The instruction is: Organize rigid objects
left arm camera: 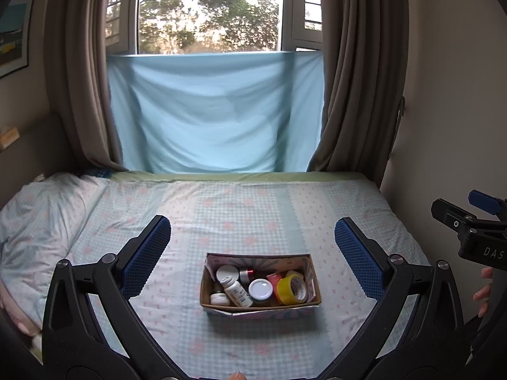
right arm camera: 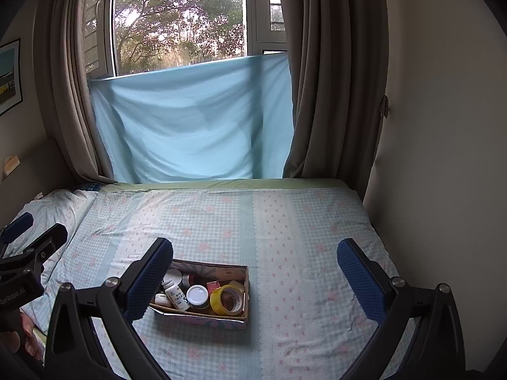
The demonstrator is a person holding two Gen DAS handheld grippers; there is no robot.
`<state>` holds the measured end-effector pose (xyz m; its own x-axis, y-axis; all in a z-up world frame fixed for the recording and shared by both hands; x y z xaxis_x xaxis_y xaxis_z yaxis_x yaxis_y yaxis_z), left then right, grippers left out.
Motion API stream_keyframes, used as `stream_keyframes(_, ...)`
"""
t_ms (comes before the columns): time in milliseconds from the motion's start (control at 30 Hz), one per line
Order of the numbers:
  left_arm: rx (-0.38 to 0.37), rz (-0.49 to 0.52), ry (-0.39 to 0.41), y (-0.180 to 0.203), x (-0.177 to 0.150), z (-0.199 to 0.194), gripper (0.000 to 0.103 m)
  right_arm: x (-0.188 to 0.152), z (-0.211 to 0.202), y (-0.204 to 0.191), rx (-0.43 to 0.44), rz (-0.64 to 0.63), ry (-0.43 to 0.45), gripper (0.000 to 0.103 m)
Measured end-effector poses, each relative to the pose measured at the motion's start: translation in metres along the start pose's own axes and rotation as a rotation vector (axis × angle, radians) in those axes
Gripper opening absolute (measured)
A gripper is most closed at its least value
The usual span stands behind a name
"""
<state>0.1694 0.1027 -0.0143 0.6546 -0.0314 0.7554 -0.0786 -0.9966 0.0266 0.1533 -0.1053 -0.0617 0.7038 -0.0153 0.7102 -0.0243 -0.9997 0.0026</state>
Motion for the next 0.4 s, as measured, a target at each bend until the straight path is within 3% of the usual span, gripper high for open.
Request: stream_keyframes(400,0.013,-0.016,0.057,-0.0078,0.0039,-0.0051,0.103,0.0005,0.0007,0.0005,0.0,0.001,0.001,0.103)
Point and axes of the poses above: each gripper's, at about its wrist camera, not at the fingertips, and z roughly the way its jaws point, y to its right, x to its top, the point moved 9 cm from there along z, roughly the way its jaws point, and after that the axes turned 9 degrees about -y, right-handed, at the moved point
